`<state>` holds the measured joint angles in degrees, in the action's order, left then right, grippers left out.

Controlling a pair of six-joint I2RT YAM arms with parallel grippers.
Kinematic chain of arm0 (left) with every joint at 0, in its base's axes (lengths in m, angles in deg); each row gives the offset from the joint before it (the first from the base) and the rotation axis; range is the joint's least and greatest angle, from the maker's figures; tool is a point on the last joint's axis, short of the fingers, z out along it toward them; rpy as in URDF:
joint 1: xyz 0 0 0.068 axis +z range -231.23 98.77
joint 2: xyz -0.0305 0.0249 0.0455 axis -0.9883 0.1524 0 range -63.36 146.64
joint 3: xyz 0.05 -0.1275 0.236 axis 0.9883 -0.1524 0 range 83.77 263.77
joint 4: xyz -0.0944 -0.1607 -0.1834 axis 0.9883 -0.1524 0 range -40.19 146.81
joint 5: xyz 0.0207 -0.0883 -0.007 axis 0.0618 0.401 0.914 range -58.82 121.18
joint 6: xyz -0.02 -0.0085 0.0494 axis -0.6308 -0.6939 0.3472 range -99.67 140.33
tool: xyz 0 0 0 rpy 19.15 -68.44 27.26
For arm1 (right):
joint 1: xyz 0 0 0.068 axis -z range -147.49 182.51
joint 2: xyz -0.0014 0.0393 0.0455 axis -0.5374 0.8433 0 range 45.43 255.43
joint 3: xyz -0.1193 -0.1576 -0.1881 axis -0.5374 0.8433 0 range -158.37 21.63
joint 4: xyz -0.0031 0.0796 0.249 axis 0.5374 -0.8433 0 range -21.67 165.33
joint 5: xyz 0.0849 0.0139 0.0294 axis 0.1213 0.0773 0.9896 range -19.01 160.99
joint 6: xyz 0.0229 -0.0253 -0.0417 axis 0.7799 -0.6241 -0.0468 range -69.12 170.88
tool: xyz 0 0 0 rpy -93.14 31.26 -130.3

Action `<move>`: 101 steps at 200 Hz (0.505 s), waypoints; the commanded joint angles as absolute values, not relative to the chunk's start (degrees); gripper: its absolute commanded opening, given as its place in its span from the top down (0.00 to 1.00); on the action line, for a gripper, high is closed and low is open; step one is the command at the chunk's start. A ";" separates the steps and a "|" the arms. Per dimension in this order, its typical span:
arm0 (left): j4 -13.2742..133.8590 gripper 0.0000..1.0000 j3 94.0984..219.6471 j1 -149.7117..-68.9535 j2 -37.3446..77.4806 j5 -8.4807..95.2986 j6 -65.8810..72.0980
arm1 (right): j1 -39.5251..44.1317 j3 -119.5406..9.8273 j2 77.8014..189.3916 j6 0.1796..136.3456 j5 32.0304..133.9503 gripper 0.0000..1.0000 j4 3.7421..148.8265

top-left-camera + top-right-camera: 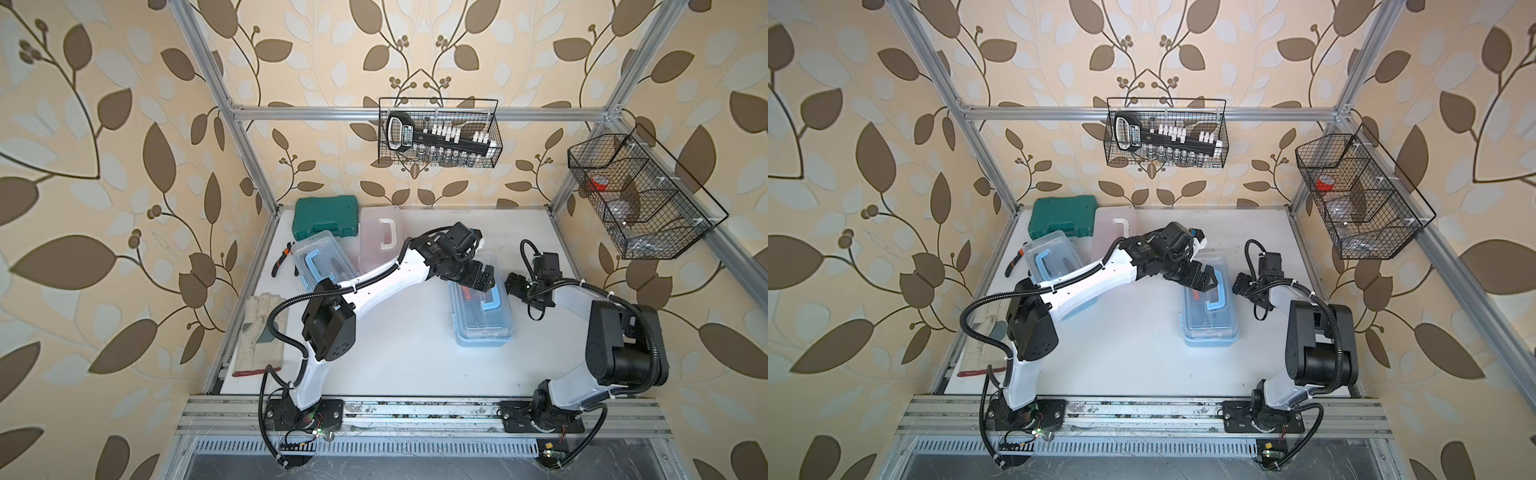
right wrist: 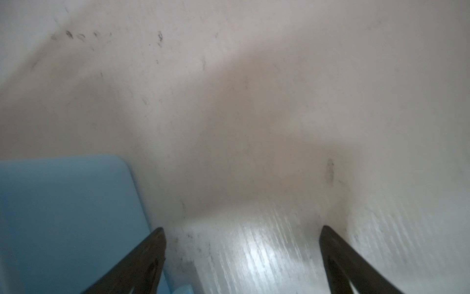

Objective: Close toolboxes
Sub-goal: Close the toolbox lid.

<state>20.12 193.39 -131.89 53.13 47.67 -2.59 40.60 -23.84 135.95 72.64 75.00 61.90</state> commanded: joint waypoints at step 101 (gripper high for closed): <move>16.73 0.01 188.57 -131.51 50.88 42.49 -1.82 | 40.25 -25.46 131.31 75.16 71.59 0.02 56.38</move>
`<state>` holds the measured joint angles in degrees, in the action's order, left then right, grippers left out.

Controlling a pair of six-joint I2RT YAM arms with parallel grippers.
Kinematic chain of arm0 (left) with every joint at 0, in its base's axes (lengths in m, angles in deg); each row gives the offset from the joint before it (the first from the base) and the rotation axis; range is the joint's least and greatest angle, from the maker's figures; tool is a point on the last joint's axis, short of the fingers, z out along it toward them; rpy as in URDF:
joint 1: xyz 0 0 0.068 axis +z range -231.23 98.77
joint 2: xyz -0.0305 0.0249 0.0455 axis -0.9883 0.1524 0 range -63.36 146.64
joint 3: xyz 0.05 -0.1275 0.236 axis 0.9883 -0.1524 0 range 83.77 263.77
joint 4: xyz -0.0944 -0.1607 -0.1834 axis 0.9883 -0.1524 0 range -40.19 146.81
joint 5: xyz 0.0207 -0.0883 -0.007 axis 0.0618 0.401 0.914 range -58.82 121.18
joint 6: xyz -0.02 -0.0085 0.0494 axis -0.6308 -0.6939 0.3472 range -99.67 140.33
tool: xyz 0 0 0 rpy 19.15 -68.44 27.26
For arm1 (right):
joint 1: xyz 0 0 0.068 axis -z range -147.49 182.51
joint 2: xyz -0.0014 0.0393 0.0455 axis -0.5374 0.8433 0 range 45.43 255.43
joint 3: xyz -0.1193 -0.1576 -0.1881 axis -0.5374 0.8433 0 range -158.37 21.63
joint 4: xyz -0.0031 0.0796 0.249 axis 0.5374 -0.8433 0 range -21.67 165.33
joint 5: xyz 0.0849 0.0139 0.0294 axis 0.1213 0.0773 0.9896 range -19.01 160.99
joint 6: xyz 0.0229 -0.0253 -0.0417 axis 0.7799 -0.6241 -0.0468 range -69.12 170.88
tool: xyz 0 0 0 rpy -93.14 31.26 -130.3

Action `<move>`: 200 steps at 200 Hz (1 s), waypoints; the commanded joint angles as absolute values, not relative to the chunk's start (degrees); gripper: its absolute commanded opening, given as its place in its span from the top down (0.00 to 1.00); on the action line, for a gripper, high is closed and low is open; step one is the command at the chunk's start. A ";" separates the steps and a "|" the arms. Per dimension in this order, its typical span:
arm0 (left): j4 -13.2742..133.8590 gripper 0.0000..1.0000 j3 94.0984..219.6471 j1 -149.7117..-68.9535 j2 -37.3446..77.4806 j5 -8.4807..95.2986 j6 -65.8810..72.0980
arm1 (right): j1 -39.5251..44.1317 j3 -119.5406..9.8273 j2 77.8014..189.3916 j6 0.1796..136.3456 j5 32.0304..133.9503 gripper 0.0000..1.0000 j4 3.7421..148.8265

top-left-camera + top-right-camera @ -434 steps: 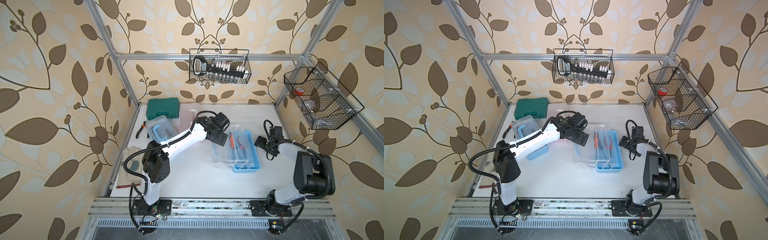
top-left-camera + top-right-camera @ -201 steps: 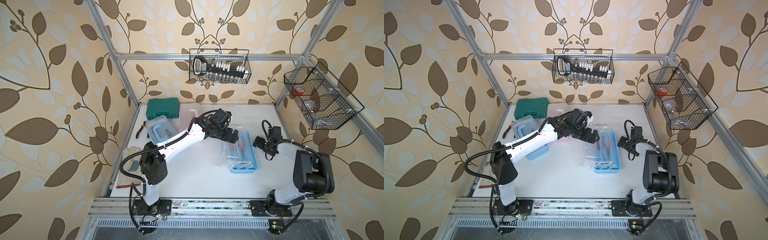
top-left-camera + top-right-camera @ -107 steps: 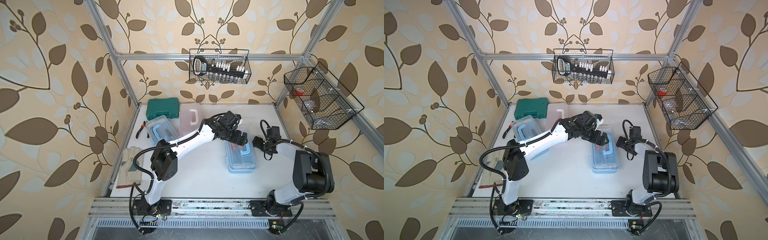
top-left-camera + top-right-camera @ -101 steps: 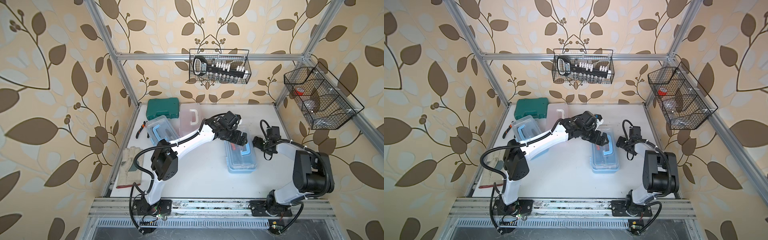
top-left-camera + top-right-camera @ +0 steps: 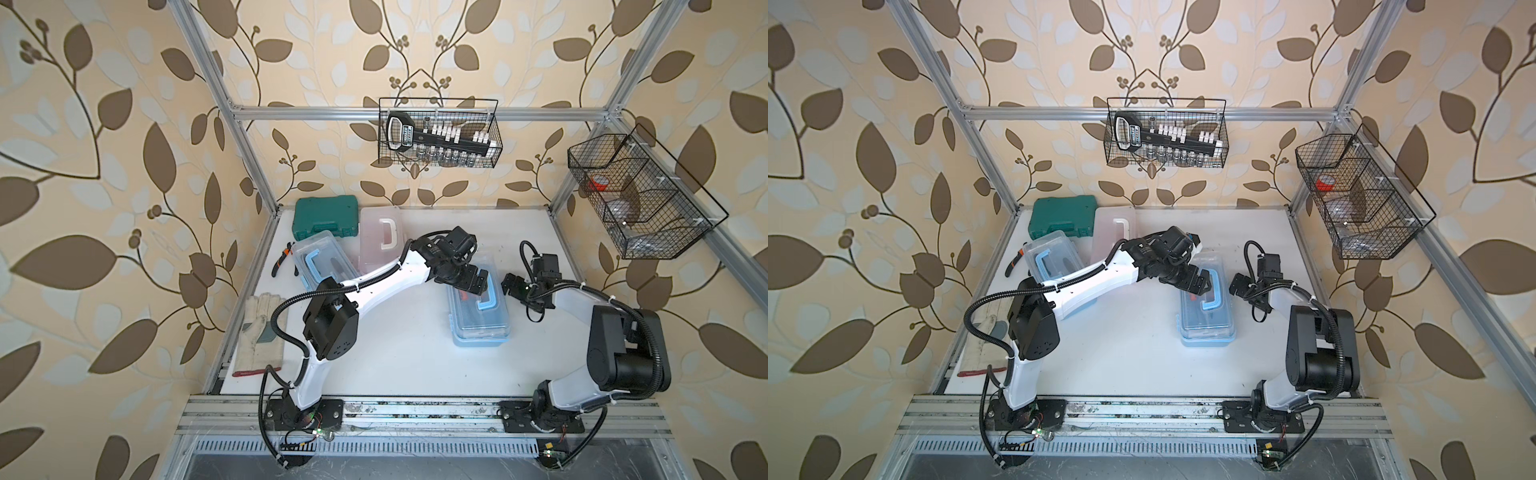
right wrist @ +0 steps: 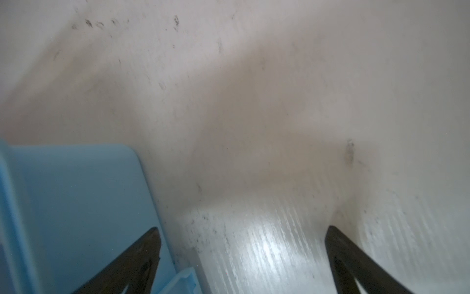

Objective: Close toolboxes
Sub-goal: Close the toolbox lid, then move the toolbox to the center of the board.

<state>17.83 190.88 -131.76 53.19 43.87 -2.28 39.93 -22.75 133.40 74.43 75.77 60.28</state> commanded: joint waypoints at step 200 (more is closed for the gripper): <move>15.04 0.01 187.57 -128.64 52.56 43.55 -2.66 | 23.01 -20.28 113.87 80.77 74.08 0.02 49.68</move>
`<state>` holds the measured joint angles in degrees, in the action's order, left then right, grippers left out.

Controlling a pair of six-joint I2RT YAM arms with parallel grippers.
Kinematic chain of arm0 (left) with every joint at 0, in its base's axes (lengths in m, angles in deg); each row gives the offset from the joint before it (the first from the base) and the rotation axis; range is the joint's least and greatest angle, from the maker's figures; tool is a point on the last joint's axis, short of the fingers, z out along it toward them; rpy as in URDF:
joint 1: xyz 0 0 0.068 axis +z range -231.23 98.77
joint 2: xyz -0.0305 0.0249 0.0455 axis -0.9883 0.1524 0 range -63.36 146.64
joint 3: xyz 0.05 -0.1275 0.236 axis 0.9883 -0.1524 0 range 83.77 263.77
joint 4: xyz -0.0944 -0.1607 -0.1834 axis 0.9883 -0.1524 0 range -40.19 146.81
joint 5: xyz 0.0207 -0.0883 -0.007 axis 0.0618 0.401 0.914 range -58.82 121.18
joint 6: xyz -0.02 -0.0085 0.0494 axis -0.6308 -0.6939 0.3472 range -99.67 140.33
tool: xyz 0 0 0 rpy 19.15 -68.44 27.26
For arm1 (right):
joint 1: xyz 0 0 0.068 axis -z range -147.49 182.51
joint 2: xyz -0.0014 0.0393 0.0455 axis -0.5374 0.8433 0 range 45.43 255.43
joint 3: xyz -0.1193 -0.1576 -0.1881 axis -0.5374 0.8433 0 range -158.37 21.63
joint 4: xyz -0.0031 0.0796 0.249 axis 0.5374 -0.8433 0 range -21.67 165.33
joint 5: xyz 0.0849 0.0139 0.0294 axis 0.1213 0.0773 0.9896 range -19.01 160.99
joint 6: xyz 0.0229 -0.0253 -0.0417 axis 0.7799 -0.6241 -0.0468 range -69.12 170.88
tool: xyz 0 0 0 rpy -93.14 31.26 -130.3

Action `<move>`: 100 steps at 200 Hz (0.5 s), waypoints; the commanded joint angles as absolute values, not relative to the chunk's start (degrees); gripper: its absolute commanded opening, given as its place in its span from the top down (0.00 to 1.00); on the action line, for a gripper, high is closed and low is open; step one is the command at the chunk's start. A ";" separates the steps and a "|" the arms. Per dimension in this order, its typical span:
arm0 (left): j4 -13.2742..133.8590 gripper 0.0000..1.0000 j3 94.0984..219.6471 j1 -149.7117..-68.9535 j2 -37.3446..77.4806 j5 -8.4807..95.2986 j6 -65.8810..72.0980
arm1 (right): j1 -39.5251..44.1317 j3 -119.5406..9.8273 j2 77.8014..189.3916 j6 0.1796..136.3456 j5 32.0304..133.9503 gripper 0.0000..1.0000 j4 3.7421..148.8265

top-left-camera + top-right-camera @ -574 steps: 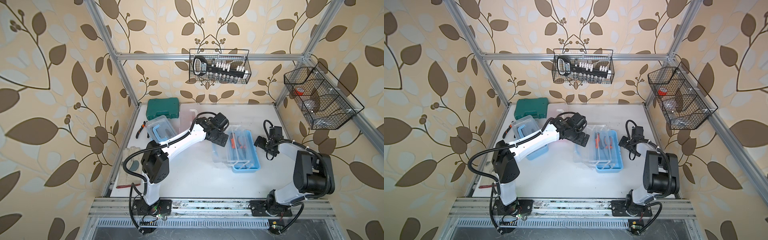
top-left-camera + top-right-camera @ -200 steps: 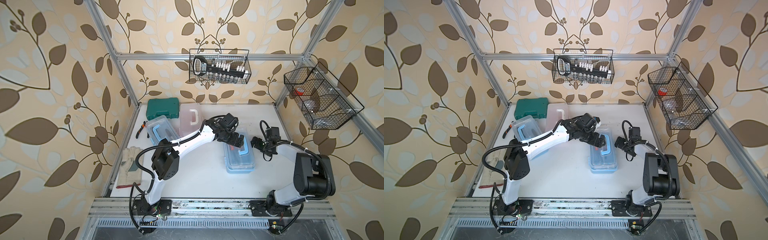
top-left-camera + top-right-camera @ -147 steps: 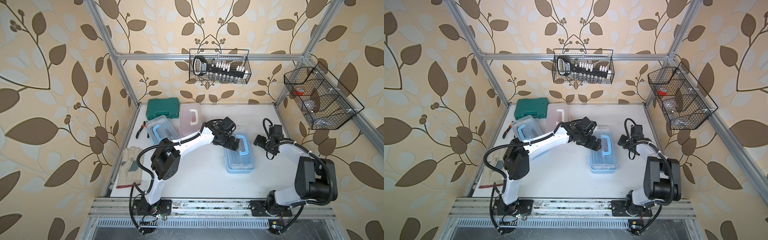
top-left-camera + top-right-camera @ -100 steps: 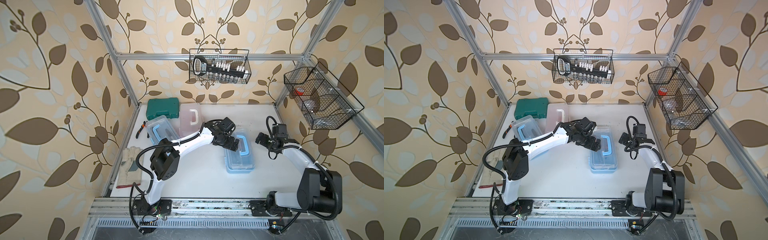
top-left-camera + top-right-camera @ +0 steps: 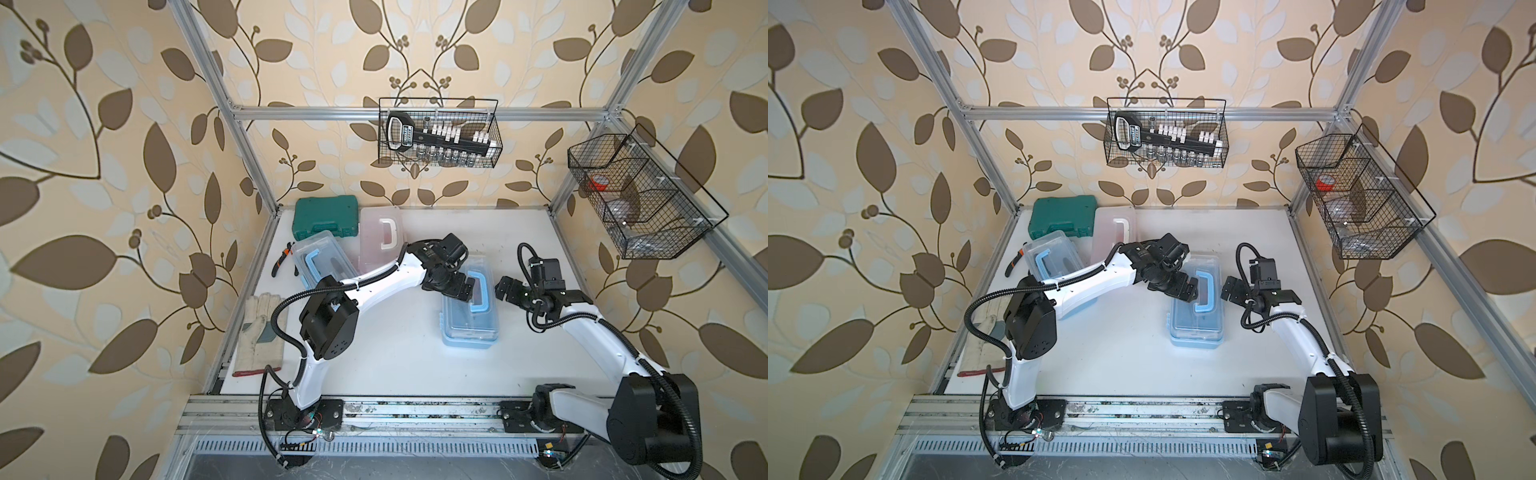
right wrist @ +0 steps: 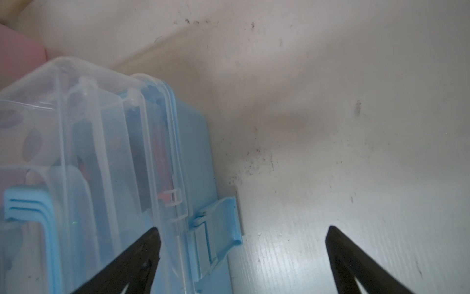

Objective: Close toolboxes
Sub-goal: Move the toolbox to the center of the board.

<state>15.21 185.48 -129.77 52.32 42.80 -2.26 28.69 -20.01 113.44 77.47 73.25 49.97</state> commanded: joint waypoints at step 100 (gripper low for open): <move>8.03 0.01 189.93 -125.29 49.49 38.46 2.41 | 16.87 -26.13 123.01 81.82 75.22 0.02 56.99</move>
